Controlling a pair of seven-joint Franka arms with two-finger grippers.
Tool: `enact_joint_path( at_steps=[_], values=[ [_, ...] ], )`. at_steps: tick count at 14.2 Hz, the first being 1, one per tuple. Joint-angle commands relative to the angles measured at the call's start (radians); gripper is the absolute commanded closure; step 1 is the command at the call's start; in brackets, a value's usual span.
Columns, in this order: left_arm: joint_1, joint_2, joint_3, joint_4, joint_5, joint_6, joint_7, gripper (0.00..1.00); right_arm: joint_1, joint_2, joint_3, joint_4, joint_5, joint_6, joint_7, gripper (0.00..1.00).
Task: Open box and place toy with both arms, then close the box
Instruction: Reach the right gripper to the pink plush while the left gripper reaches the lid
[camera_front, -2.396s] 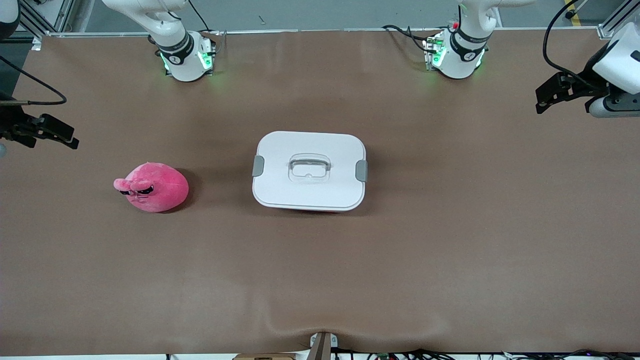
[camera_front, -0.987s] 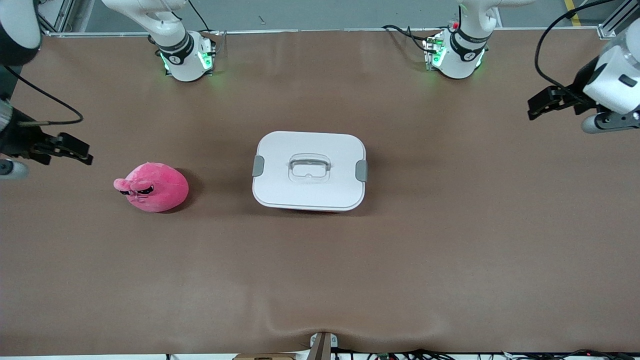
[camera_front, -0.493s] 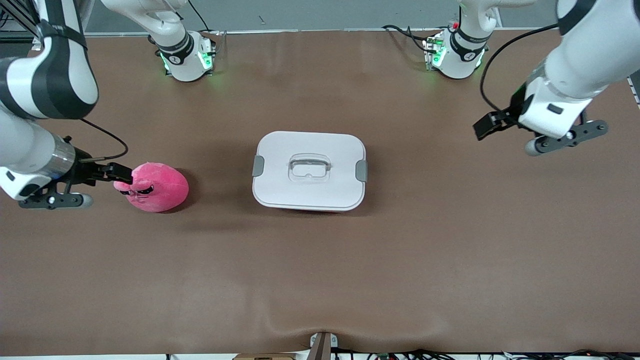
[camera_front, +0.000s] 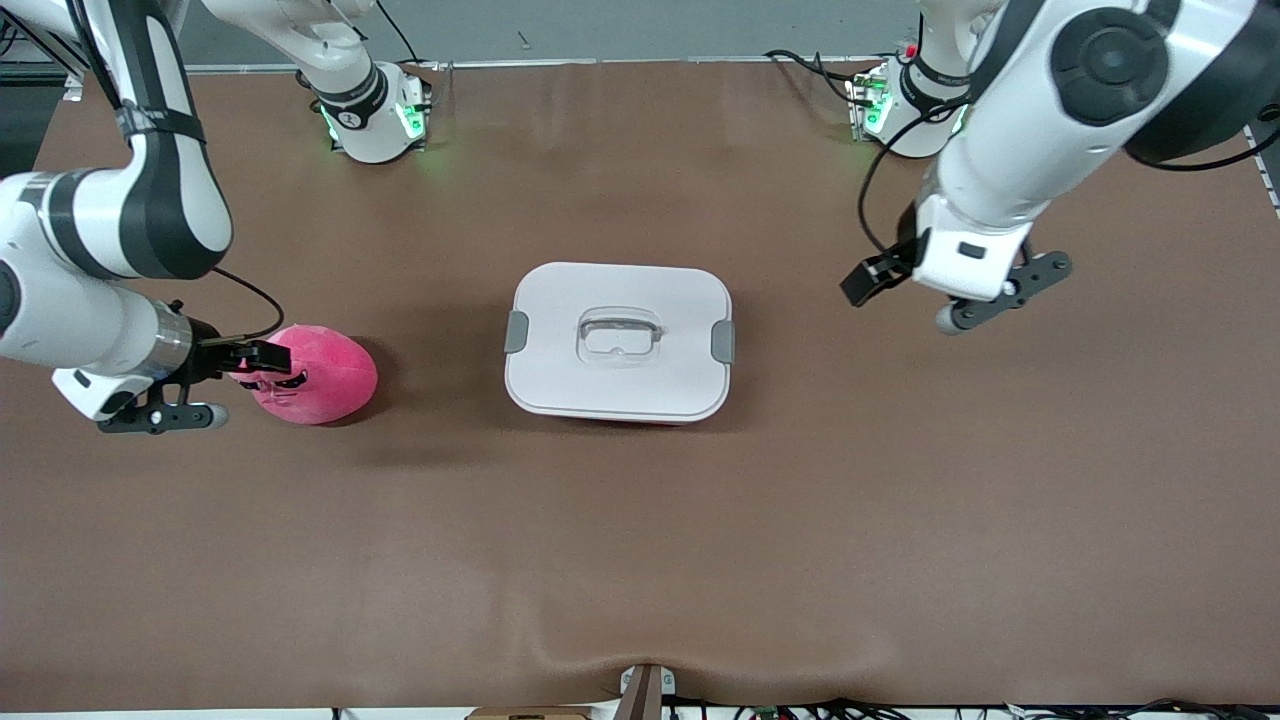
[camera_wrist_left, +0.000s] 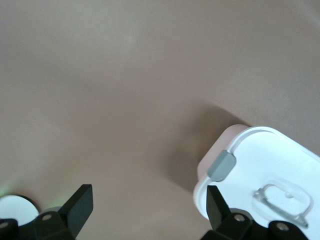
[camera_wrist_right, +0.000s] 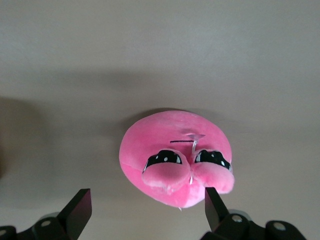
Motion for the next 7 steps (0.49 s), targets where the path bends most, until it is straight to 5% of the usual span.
enact_joint_path(
  at_steps=[1, 7],
  values=[
    [-0.062, 0.025, -0.001, 0.010, 0.029, 0.032, -0.131, 0.00, -0.009, -0.002, 0.002, -0.053, -0.002, 0.028, -0.030, 0.00],
    [-0.165, 0.099, -0.001, 0.013, 0.044, 0.110, -0.403, 0.00, -0.015, 0.027, 0.000, -0.056, -0.020, 0.024, -0.037, 0.02]
  ],
)
